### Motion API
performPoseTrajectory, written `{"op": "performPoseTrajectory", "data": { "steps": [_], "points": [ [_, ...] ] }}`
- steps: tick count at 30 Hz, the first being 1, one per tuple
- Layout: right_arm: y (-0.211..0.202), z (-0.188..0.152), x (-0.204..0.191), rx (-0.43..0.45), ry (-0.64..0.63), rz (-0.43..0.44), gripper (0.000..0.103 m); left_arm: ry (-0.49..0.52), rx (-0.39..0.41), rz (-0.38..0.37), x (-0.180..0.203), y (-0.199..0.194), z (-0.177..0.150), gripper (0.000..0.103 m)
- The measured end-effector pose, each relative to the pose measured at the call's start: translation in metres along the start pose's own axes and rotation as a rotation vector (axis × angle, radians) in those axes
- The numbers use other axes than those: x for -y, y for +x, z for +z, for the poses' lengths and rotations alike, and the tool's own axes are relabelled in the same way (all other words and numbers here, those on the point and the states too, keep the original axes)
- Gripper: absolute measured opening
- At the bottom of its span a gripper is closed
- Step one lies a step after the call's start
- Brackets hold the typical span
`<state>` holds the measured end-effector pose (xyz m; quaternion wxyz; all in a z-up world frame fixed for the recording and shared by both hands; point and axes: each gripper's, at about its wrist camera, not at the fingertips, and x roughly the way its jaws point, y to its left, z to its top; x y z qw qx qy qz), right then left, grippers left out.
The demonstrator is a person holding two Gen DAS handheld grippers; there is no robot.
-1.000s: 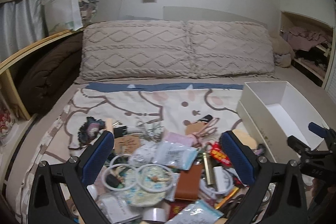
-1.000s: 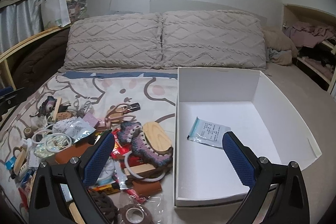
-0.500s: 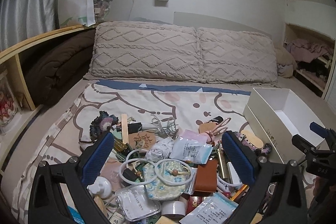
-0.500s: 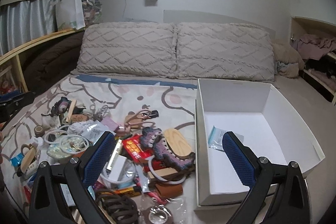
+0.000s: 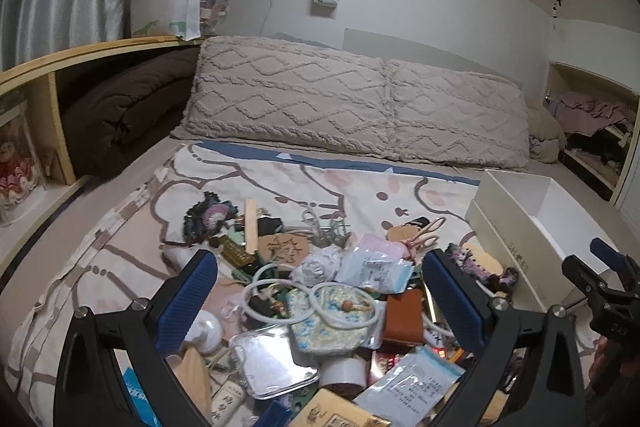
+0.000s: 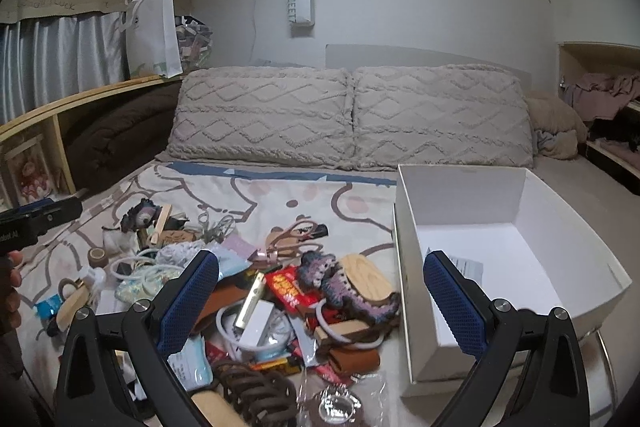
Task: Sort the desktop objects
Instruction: 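Lower both open grippers over the pile toward the matchbox and tape measure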
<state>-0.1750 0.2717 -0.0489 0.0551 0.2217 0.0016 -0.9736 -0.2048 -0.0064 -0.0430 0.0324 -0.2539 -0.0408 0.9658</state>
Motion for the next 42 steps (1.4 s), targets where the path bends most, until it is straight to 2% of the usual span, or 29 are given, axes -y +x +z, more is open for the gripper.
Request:
{"op": "performPoseTrajectory", "data": {
  "steps": [11, 16, 24, 31, 34, 36, 39, 41, 42],
  "points": [
    [-0.005, -0.039, -0.013, -0.037, -0.014, 0.000, 0.102, -0.004, -0.015, 0.056, -0.016, -0.012, -0.041, 0.103],
    [-0.006, -0.055, -0.017, -0.086, 0.013, 0.025, 0.102, 0.012, -0.051, 0.056, -0.018, -0.016, -0.069, 0.103],
    [-0.012, -0.077, -0.023, -0.131, 0.057, 0.062, 0.102, -0.004, -0.094, 0.037, -0.017, -0.021, -0.097, 0.103],
    [-0.020, -0.088, -0.040, -0.139, 0.039, 0.112, 0.101, 0.009, -0.148, 0.038, -0.015, -0.022, -0.123, 0.103],
    [-0.021, -0.092, -0.048, -0.160, 0.010, 0.126, 0.085, 0.024, -0.177, 0.044, -0.011, -0.021, -0.133, 0.103],
    [-0.019, -0.097, -0.053, -0.189, -0.004, 0.149, 0.082, 0.039, -0.196, 0.044, -0.008, -0.019, -0.138, 0.103],
    [-0.017, -0.101, -0.060, -0.220, -0.015, 0.188, 0.069, 0.064, -0.216, 0.040, -0.002, -0.017, -0.145, 0.103],
    [-0.016, -0.103, -0.063, -0.234, -0.021, 0.207, 0.056, 0.075, -0.224, 0.040, 0.001, -0.017, -0.147, 0.103],
    [-0.015, -0.104, -0.066, -0.246, -0.029, 0.223, 0.055, 0.078, -0.228, 0.040, 0.002, -0.016, -0.149, 0.103]
  ]
}}
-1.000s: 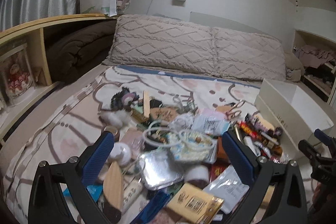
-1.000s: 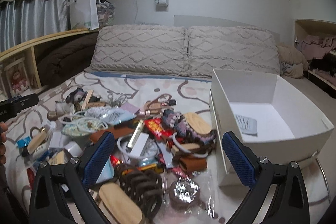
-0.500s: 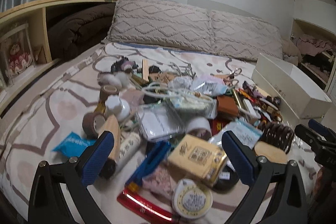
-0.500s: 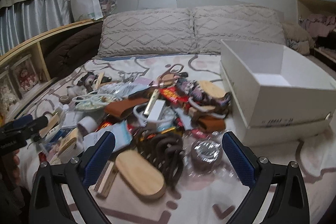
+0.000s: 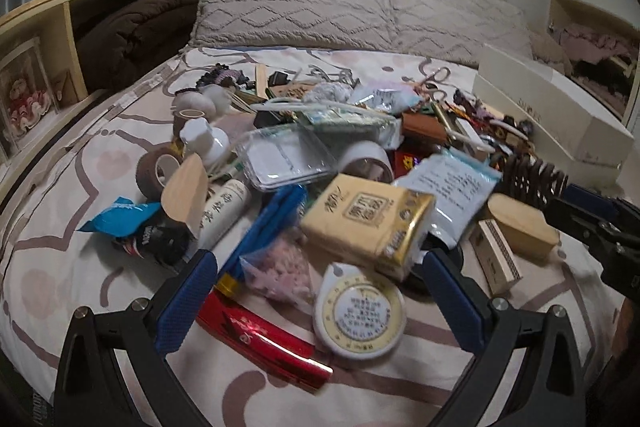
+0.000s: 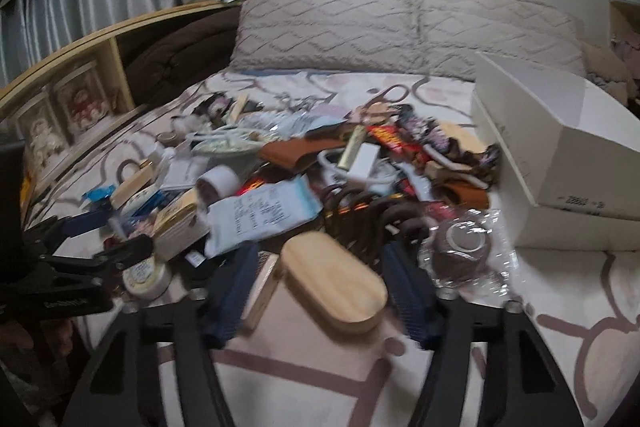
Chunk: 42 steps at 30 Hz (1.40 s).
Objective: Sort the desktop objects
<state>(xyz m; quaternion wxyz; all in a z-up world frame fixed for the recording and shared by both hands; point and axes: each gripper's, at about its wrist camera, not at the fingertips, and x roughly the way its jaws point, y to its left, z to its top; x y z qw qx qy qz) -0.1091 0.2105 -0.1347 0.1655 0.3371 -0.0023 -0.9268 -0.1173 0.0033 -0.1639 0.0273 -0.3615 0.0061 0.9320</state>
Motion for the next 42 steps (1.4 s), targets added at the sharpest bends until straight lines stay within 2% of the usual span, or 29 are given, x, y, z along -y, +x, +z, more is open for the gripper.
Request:
{"op": "performPoseTrajectory", "data": {
  "steps": [6, 13, 23, 28, 32, 33, 35, 37, 38, 42],
  "points": [
    [0.006, -0.005, -0.011, -0.046, -0.009, 0.092, 0.054, 0.010, -0.016, 0.004, 0.002, 0.003, -0.001, 0.103],
    [0.018, -0.012, -0.017, -0.102, -0.012, 0.109, 0.054, 0.010, -0.020, -0.001, 0.003, 0.003, -0.001, 0.103],
    [0.016, -0.014, -0.022, -0.101, -0.033, 0.069, 0.054, 0.009, -0.030, -0.002, 0.004, 0.004, -0.002, 0.103],
    [0.020, -0.021, -0.022, -0.138, 0.004, 0.123, 0.054, 0.018, -0.033, -0.005, 0.006, 0.004, -0.003, 0.103],
    [0.022, -0.021, -0.027, -0.136, -0.011, 0.115, 0.054, 0.021, -0.035, -0.003, 0.007, 0.005, -0.003, 0.103],
    [0.023, -0.021, -0.027, -0.136, -0.012, 0.118, 0.053, 0.021, -0.036, -0.001, 0.007, 0.005, -0.003, 0.103],
    [0.026, -0.021, -0.026, -0.141, -0.014, 0.117, 0.032, 0.019, -0.039, 0.001, 0.006, 0.005, -0.003, 0.103],
    [0.029, -0.023, -0.025, -0.149, -0.015, 0.106, 0.028, 0.019, -0.043, 0.003, 0.006, 0.006, -0.003, 0.103],
    [0.029, -0.024, -0.025, -0.151, -0.018, 0.101, 0.021, 0.019, -0.045, 0.004, 0.006, 0.007, -0.004, 0.103],
    [0.023, -0.024, -0.023, -0.128, -0.026, 0.086, 0.021, 0.030, -0.053, -0.005, 0.009, 0.008, -0.006, 0.103]
  ]
}}
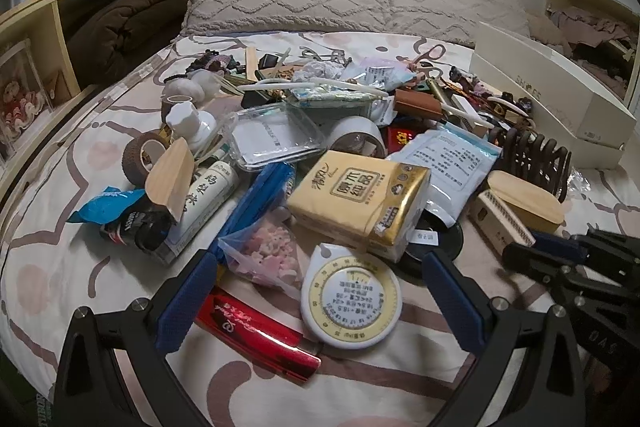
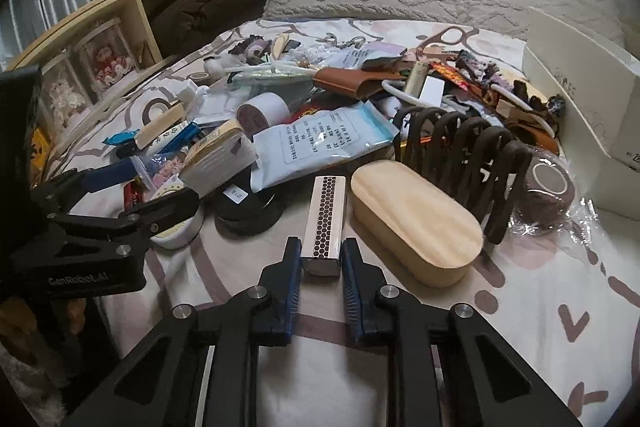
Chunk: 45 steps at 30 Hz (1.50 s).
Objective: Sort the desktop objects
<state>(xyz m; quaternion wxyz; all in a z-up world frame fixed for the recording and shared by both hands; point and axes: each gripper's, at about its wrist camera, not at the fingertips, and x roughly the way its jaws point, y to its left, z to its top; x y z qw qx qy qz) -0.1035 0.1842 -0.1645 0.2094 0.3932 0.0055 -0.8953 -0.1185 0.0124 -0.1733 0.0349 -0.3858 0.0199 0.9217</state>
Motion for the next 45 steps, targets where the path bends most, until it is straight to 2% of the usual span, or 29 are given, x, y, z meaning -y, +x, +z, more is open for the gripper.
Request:
{"op": "performPoseTrajectory", "data": {
  "steps": [3, 6, 11, 13, 17, 24, 28, 34, 38, 42, 45],
  "points": [
    [-0.006, -0.001, 0.003, 0.017, 0.008, -0.007, 0.021, 0.019, -0.018, -0.006, 0.004, 0.003, -0.003, 0.103],
    [-0.009, -0.006, 0.010, 0.005, 0.051, 0.022, 0.021, 0.025, -0.044, -0.002, 0.005, 0.008, -0.006, 0.103],
    [-0.015, -0.021, 0.014, -0.014, 0.089, 0.047, 0.021, 0.037, -0.045, 0.015, 0.007, 0.009, -0.007, 0.103],
    [-0.018, -0.026, 0.016, -0.015, 0.100, 0.046, 0.021, 0.046, -0.048, 0.001, 0.009, 0.010, -0.007, 0.101],
    [-0.024, -0.027, 0.023, 0.005, 0.111, -0.015, 0.021, 0.068, -0.062, -0.060, 0.016, 0.010, -0.010, 0.099],
    [-0.028, -0.024, 0.032, 0.031, 0.132, -0.027, 0.021, 0.061, -0.068, -0.095, 0.019, 0.011, -0.010, 0.090],
    [-0.029, -0.023, 0.039, 0.039, 0.146, -0.057, 0.022, 0.039, -0.068, -0.119, 0.016, 0.011, -0.009, 0.090],
    [-0.032, -0.024, 0.060, 0.046, 0.196, -0.159, 0.021, 0.048, -0.069, -0.113, 0.018, 0.012, -0.009, 0.090],
    [-0.036, -0.024, 0.068, 0.054, 0.224, -0.135, 0.021, 0.057, -0.072, -0.095, 0.019, 0.015, -0.010, 0.090],
    [-0.033, -0.024, 0.061, 0.043, 0.200, -0.109, 0.021, 0.035, -0.068, -0.081, 0.014, 0.015, -0.009, 0.074],
    [-0.031, -0.024, 0.060, 0.034, 0.197, -0.101, 0.021, 0.022, -0.068, -0.083, 0.011, 0.015, -0.009, 0.056]
  ]
}}
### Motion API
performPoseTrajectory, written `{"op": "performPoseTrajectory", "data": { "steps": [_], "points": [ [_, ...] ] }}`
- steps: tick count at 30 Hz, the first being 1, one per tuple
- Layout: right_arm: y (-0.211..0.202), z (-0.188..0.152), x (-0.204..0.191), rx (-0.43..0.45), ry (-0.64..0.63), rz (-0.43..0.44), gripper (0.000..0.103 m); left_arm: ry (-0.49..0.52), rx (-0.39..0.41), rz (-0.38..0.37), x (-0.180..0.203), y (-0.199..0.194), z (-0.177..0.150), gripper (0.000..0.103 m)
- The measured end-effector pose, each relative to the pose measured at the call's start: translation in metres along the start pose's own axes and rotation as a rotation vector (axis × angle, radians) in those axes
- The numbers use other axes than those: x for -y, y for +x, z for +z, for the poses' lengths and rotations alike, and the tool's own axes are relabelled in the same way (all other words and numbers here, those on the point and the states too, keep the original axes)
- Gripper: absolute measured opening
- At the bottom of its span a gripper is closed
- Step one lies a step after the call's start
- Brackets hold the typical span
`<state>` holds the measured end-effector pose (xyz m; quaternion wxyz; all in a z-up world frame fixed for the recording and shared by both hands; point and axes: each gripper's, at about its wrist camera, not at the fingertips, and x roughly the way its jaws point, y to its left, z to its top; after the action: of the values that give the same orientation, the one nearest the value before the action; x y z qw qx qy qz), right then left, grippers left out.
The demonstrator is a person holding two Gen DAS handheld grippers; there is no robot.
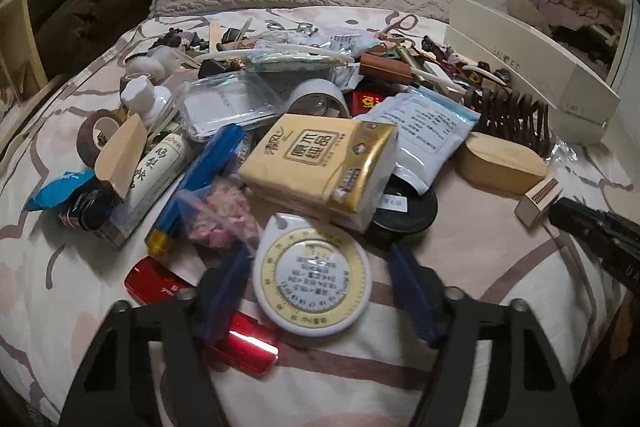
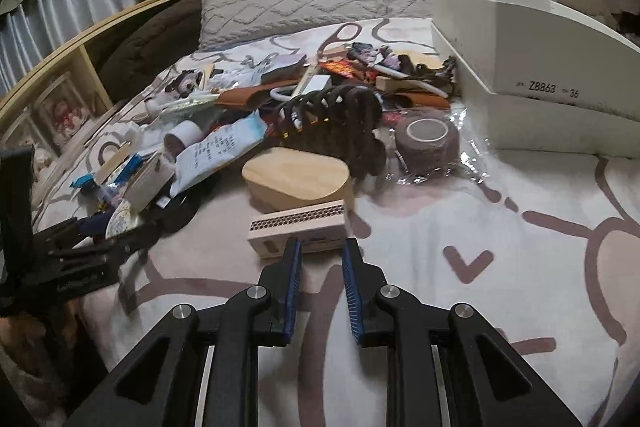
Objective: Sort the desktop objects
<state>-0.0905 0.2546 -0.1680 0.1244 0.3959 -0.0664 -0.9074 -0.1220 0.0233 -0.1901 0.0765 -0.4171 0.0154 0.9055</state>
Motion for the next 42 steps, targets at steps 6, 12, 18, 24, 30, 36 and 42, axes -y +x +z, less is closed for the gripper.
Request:
{"op": "performPoseTrajectory", "data": {
  "steps": [6, 12, 18, 24, 30, 36, 42],
  "points": [
    [0.001, 0.001, 0.005, -0.007, 0.033, 0.007, 0.022, 0.015, -0.014, -0.058, 0.004, -0.002, 0.000, 0.053],
    [0.003, 0.001, 0.002, -0.021, 0.007, 0.010, 0.022, 0.117, -0.020, -0.213, 0.031, -0.008, -0.004, 0.053],
    [-0.005, 0.002, 0.000, 0.011, -0.004, 0.045, 0.082, 0.162, -0.014, -0.231, 0.043, -0.008, -0.006, 0.053],
    [-0.003, 0.003, 0.003, 0.012, 0.022, 0.021, 0.082, 0.157, -0.022, -0.195, 0.041, -0.003, -0.006, 0.065],
    [0.002, 0.003, -0.006, 0.005, -0.008, 0.000, 0.082, 0.130, -0.037, -0.169, 0.035, 0.000, -0.006, 0.088],
    [0.011, 0.007, -0.018, -0.002, -0.037, -0.029, 0.082, 0.120, -0.045, -0.170, 0.032, 0.000, -0.006, 0.091],
    [0.013, 0.006, -0.016, 0.013, -0.049, -0.100, 0.081, 0.117, -0.046, -0.145, 0.032, 0.004, -0.010, 0.102]
  ]
}}
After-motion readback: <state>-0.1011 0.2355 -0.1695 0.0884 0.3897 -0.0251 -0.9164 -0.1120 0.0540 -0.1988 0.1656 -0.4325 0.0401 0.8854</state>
